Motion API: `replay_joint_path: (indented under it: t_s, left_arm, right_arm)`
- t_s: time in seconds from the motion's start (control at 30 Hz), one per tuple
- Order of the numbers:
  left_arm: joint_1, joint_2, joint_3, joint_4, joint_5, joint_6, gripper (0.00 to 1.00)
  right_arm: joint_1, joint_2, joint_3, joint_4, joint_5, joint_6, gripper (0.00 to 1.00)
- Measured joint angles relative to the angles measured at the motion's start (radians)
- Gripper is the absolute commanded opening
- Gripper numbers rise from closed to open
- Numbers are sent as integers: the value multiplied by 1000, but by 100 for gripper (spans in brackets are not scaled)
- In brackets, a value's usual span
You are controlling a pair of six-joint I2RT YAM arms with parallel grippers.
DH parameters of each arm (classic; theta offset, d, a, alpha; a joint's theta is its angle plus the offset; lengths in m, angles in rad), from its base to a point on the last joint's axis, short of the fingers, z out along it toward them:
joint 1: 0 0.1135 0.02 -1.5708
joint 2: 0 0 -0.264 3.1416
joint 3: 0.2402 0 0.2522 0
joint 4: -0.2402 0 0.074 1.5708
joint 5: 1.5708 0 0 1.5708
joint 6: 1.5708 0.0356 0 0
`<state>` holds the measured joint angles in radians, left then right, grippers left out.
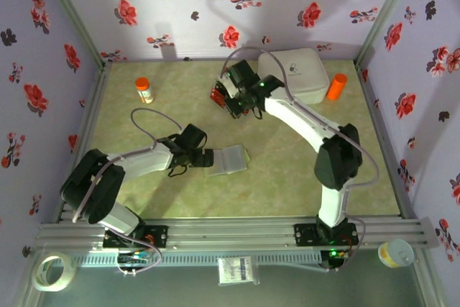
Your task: Put the credit cards into the card holder
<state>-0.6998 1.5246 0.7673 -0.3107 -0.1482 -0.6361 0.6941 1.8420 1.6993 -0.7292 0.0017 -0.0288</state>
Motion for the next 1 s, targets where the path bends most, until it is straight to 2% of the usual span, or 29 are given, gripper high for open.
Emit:
replay_joint_path:
  t_s: [0.23, 0.43, 0.67, 1.0]
  left_arm:
    - [9, 0, -5, -10, -30, 3, 100]
    - [34, 0, -11, -19, -55, 12, 100]
    - [60, 2, -9, -24, -65, 30, 100]
    - [66, 12, 23, -51, -71, 53, 100]
  right_arm:
    - [11, -188, -396, 240, -164, 297, 0]
    - [43, -241, -625, 438, -230, 513, 0]
    - [95, -245, -735, 602, -258, 660, 0]
    - [112, -223, -788, 704, -257, 733, 0]
